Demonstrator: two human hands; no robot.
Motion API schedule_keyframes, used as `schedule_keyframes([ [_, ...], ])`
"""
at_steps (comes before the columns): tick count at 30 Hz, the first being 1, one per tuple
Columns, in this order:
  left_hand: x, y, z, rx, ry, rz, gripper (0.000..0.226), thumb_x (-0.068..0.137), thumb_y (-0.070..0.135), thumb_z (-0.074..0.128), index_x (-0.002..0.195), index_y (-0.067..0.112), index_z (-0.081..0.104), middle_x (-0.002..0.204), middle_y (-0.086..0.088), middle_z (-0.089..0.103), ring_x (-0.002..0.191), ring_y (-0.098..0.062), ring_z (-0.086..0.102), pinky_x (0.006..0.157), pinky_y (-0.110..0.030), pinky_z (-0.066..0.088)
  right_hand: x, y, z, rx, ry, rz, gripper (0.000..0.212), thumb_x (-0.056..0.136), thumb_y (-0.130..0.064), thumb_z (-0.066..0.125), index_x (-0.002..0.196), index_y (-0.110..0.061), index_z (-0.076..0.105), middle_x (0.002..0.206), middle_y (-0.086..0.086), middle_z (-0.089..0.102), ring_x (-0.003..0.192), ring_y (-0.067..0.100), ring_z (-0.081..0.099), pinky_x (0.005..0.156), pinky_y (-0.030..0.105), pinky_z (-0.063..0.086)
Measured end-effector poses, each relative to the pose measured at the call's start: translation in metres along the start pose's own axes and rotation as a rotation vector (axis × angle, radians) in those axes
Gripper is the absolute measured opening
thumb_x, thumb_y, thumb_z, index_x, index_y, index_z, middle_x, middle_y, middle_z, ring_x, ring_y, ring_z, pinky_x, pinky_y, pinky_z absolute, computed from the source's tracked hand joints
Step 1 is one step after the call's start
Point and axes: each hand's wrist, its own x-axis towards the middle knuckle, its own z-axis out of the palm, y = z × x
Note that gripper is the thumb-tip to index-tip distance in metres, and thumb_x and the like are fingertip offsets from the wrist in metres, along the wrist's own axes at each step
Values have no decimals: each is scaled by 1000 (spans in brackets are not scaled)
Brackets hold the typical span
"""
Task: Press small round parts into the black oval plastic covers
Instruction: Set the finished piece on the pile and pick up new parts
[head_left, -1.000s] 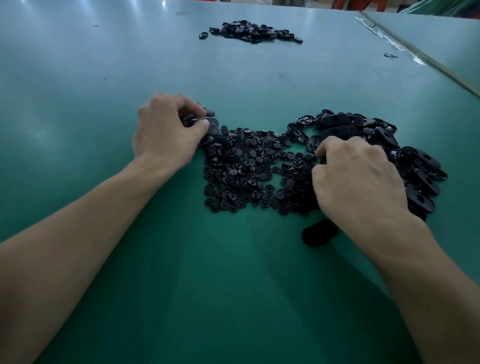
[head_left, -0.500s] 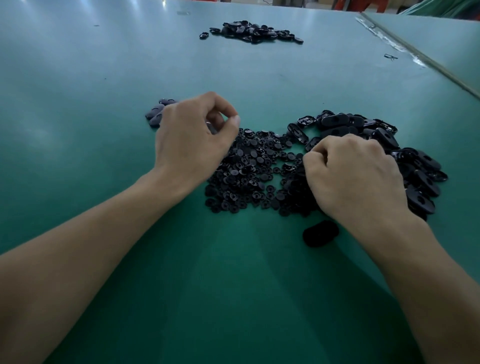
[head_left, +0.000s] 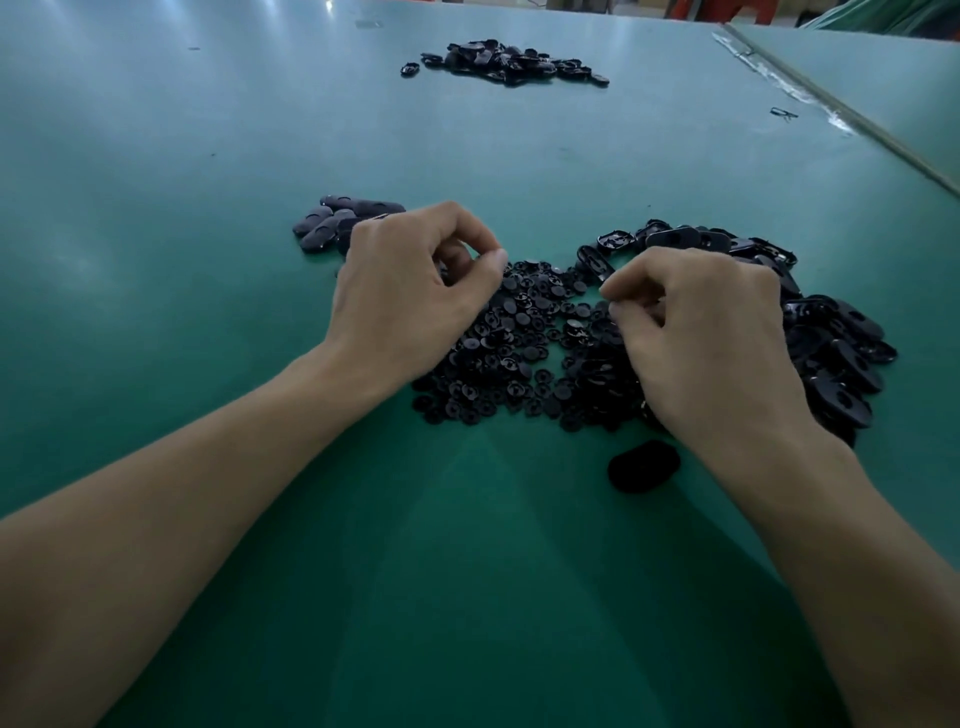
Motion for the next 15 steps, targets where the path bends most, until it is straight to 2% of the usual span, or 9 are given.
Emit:
schedule_keyframes([
  [4, -2, 3, 1, -7, -58, 58, 13, 84, 37, 70, 80, 25, 72, 57, 15, 58, 52, -5, 50, 60, -24, 41, -1, 1, 1, -9, 8, 3, 17, 95, -33, 63, 105, -25, 73, 102, 1, 68, 91, 22, 64, 84, 37, 53],
  [7, -3, 3, 0, 9, -80, 74, 15, 84, 38, 69, 80, 23, 73, 60, 14, 60, 54, -5, 51, 62, -26, 45, -2, 3, 1, -106, -65, 33, 29, 89, -47, 67, 105, -25, 74, 103, 1, 68, 99, 23, 62, 81, 35, 49],
  [9, -2, 3, 0, 20, -83, 68, 15, 84, 38, 69, 80, 24, 73, 61, 14, 60, 55, -5, 52, 62, -25, 46, -2, 5, 3, -94, -99, 43, 26, 88, -44, 69, 103, -24, 75, 98, 0, 70, 98, 22, 63, 82, 33, 50],
  [12, -2, 1, 0, 21, -89, 48, 14, 84, 38, 69, 80, 25, 72, 61, 14, 60, 54, -4, 52, 61, -23, 44, 0, 7, 4, -20, -118, 26, 17, 88, -33, 73, 101, -22, 75, 91, -2, 68, 91, 19, 64, 86, 38, 55],
  [15, -2, 3, -1, 12, -87, 51, 14, 84, 38, 69, 80, 25, 73, 61, 13, 61, 55, -6, 53, 61, -24, 45, 2, 8, 5, 86, -83, 13, 12, 86, -25, 77, 98, -25, 73, 80, -11, 66, 77, 8, 62, 80, 28, 55],
])
